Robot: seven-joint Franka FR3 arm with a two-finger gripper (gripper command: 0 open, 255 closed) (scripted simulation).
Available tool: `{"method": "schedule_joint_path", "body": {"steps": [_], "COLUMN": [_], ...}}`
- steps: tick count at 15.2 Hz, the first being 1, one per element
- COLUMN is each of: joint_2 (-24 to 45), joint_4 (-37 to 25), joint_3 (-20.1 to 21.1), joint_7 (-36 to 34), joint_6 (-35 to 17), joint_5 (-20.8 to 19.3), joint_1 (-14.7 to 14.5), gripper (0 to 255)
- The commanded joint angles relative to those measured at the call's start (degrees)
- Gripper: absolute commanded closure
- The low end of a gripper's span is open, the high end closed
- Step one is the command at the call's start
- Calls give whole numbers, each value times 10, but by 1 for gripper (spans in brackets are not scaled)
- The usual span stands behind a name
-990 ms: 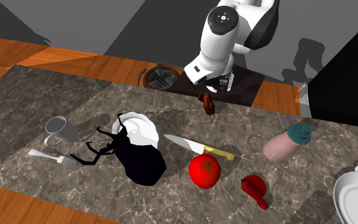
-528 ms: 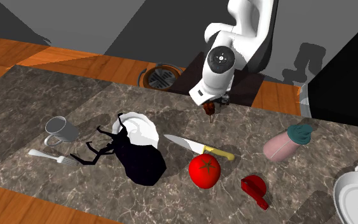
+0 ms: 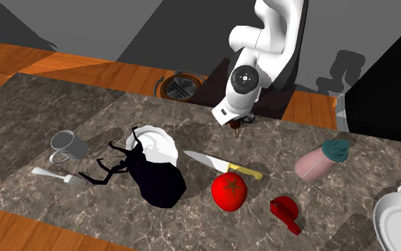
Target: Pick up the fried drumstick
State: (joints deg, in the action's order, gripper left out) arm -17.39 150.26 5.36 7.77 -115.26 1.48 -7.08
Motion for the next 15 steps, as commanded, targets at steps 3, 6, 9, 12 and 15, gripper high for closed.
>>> {"method": "schedule_joint_path", "body": {"steps": [3,6,9,12,15], "joint_2": [2,1,2,-15,-30], "joint_4": [1,1,0,-11,-23], "joint_3": [0,0,0,-1,-2], "joint_7": [0,0,0,1,2], "joint_6": [-3,-3,-2,26,53], "joint_5": [0,0,0,0,1], "joint_1": [0,0,0,0,0], "gripper": [255,255,255,255,255]}}
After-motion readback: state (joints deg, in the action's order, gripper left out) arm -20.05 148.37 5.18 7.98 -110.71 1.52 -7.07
